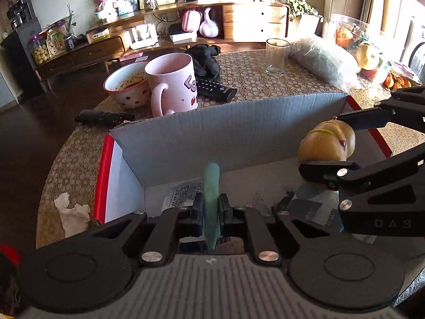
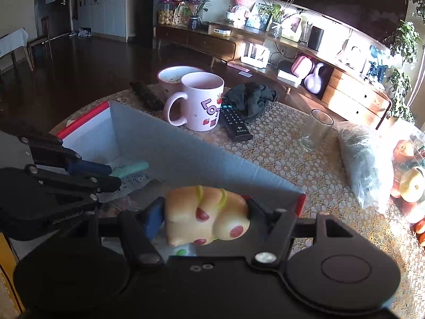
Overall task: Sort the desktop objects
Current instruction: 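Carry the teal stick and pig toy over the red box with both tools, then lower into the box and open the right tool while the left tool releases the stick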
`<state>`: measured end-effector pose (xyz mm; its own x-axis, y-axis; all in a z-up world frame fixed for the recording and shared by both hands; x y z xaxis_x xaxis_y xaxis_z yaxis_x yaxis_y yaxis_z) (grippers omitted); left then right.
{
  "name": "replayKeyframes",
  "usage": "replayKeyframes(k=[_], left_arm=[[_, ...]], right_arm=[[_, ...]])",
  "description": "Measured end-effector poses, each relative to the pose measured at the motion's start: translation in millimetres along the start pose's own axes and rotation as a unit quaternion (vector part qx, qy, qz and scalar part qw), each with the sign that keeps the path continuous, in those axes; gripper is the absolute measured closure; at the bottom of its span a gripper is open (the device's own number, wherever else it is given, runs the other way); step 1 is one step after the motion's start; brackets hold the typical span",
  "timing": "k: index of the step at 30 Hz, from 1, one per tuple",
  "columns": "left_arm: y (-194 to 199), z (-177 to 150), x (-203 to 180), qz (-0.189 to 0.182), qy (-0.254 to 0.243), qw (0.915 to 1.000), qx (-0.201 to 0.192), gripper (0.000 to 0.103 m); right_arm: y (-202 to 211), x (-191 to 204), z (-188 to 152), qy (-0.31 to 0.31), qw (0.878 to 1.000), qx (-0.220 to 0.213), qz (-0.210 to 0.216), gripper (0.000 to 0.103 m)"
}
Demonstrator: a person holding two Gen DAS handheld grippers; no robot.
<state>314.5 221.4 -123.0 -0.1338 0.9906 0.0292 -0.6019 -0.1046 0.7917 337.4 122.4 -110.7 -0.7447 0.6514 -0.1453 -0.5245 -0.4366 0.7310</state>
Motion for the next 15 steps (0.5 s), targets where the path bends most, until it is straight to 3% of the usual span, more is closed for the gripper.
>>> replayKeyframes(k=[15], left_arm=[[-15.0,-4.5,8.8,-0.009,0.033,0.9985,0.042,0.093]], right_arm=[[-3.1,-6.5,-6.9,-0.017,1.000,0.004,0.008,0.032]])
Point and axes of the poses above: each gripper's, at about its wrist camera, not at the fingertips, and y roughly against the way its jaws point, x to its left, z to its top, the point moved 10 cm from there along -y, roughly the way its jaws point, and after that the axes turned 5 degrees about y, right-handed, at the moved point
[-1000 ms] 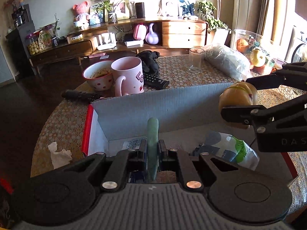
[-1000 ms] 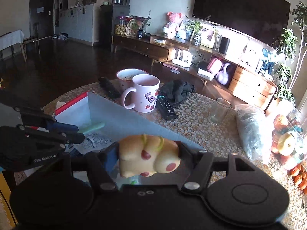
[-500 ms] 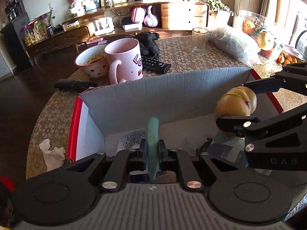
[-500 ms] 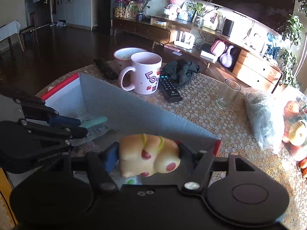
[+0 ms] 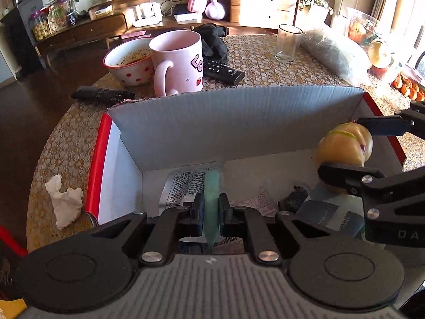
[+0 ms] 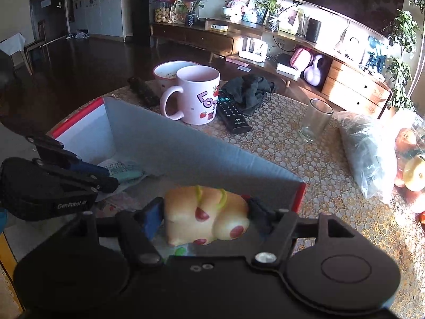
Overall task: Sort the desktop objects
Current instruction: 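Lower into the box and open the right tool while the left tool releases the stick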
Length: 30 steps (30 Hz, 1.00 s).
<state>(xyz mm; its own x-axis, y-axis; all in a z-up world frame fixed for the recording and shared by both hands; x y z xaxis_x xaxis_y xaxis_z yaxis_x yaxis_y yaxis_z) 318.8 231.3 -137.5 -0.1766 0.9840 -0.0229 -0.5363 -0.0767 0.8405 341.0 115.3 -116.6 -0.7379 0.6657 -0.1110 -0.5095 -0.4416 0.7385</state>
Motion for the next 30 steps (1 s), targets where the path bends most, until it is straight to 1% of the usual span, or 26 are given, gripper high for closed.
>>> replayKeyframes(k=[4,6,8,10,13,14,16,17,18,30], left_arm=[[0.4,-0.2,0.9,0.000,0.008,1.0000,0.004,0.093],[1.4,0.3,2.3,-0.002,0.018,0.9998,0.003,0.093],[2.7,0.7,3.1,-0.004,0.026,0.9996,0.003,0.092],[4.9,0.4,3.7,-0.007,0.033,0.9994,0.002,0.091],[8.2,-0.1,4.2,-0.006,0.036,0.9993,0.000,0.079],[10.0,-0.1,4.3,-0.005,0.038,0.9993,-0.002,0.072],[14.3,-0.4,3.2,-0.009,0.038,0.9992,-0.005,0.066],[17.1,-0.3,2.5,-0.011,0.038,0.9992,-0.008,0.058],[19.9,-0.4,1.9,-0.011,0.038,0.9992,-0.011,0.053],[55.8,-12.2,-11.2,-0.018,0.029,0.9989,-0.032,0.053]], right_arm=[[5.2,-1.1,-1.2,0.001,1.000,-0.004,0.003,0.029],[7.8,-2.7,-1.5,-0.004,1.000,-0.006,0.005,0.022],[10.7,-5.3,-1.4,-0.009,1.000,-0.008,0.002,0.018],[14.4,-6.4,-1.4,-0.010,1.000,-0.010,0.001,0.018],[22.3,-9.1,-2.0,-0.019,1.000,-0.016,0.004,0.018],[25.0,-9.4,-2.2,-0.019,1.000,-0.017,0.005,0.018],[29.8,-9.6,-3.3,-0.017,1.000,-0.019,0.004,0.018],[32.7,-9.5,-4.5,-0.016,1.000,-0.020,0.004,0.018],[35.5,-9.7,-5.4,-0.017,1.000,-0.021,0.004,0.018],[74.9,-3.0,-13.6,-0.023,0.999,-0.040,0.018,0.018]])
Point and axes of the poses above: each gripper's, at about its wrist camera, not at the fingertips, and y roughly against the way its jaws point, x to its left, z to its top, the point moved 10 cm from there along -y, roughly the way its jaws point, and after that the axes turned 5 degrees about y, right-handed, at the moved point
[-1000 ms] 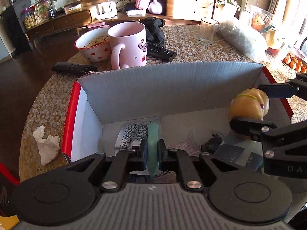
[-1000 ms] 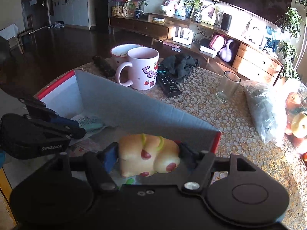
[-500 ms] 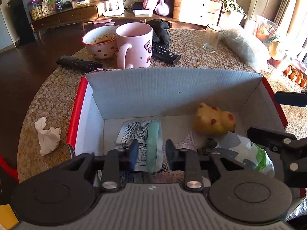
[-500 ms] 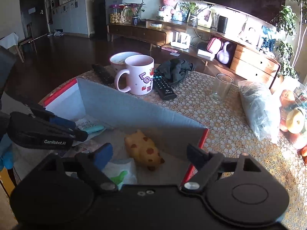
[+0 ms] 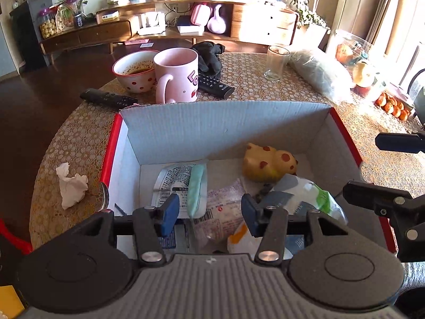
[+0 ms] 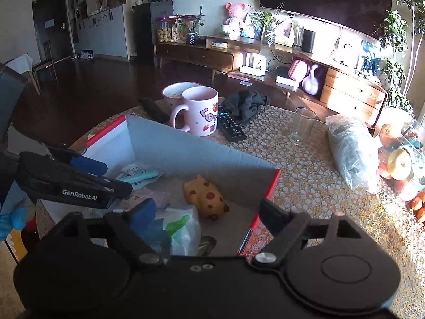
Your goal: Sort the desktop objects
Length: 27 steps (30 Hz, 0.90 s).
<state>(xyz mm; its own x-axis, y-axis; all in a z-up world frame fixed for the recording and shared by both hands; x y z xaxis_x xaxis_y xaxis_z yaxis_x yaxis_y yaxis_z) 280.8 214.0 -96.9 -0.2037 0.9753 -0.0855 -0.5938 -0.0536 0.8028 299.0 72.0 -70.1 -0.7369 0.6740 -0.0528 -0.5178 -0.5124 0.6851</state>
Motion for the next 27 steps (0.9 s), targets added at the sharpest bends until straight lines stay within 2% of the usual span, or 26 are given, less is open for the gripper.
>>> replayKeyframes(k=[16,22,24,27], left_arm=[[44.4,-17.8,-11.3,0.005,-0.002,0.9997,-0.024,0.053],[53.1,-29.1,-18.2,0.006,-0.003,0.9997,-0.023,0.041],[56.8,-32.3,-20.8,0.007,-0.003,0.9997,-0.024,0.033],[63.3,-36.1,-24.0,0.012,-0.008,0.9994,-0.030,0.029]], right_arm=[[40.8,24.0,-21.8,-0.020,0.999,-0.005,0.039,0.016],[53.4,31.4,-29.1,-0.027,0.998,-0.010,0.050,0.012],[56.8,32.8,-30.3,-0.027,0.998,-0.013,0.046,0.010],[64.0,35.2,-32.1,-0.029,0.998,-0.020,0.048,0.007]])
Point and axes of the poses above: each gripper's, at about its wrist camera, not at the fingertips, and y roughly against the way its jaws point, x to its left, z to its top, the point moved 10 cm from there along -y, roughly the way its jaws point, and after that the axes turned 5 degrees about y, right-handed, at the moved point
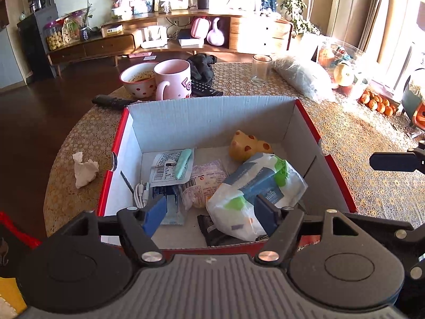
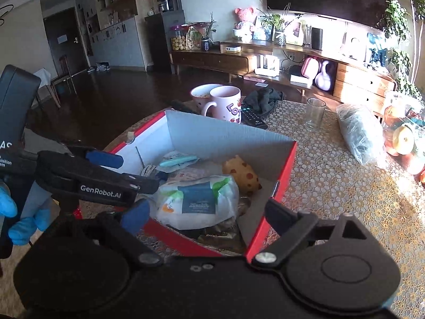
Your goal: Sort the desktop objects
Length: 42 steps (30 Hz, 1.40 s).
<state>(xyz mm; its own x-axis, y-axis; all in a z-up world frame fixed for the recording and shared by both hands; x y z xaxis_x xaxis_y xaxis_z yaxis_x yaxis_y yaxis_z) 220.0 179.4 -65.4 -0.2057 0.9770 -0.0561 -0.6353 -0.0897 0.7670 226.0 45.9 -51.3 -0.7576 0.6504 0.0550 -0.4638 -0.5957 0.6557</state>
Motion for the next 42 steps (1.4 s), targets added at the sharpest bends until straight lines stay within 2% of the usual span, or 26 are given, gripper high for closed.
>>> replayKeyframes(k=[4,10,12,13,22,38,42], left_arm=[[6.8,-3.5,-1.1,0.003,0.001,1.0000,-0.004,0.018],[16.7,-8.1,-1.1,0.009,0.006,0.9998,-0.014,0.014],[20.2,-10.8,-1.6,0.012,0.006,0.9998,-0.017,0.003],[21.8,-12.1,-1.9,0.014,0.006,0.9997,-0.018,0.002],[34.2,-22.7,-8.3,0.028,-0.003,0.9991,-0.032,0.002],[35.6,-39.4,-15.1,0.026,-0.009,0.9990,-0.034,0.002],[34.7,-39.7,-13.3,0.043,-0.013,0.9983,-0.038,0.002]], right_arm=[[9.5,-0.1,-3.2,-0.005,1.000,-0.008,-0.001,0.005],[29.4,-8.6,-8.1,-0.022,0.999,-0.025,-0.011,0.003],[33.9,-11.6,-10.8,-0.026,0.999,-0.027,-0.014,0.003],[35.5,-13.8,-12.1,-0.027,0.999,-0.027,-0.018,0.003],[44.5,-12.1,-23.8,-0.015,0.999,-0.026,-0.030,0.003],[43.1,-15.7,-42.8,-0.029,0.999,-0.015,-0.027,0.003],[43.1,-15.4,-45.8,-0.027,0.999,-0.014,-0.028,0.003]])
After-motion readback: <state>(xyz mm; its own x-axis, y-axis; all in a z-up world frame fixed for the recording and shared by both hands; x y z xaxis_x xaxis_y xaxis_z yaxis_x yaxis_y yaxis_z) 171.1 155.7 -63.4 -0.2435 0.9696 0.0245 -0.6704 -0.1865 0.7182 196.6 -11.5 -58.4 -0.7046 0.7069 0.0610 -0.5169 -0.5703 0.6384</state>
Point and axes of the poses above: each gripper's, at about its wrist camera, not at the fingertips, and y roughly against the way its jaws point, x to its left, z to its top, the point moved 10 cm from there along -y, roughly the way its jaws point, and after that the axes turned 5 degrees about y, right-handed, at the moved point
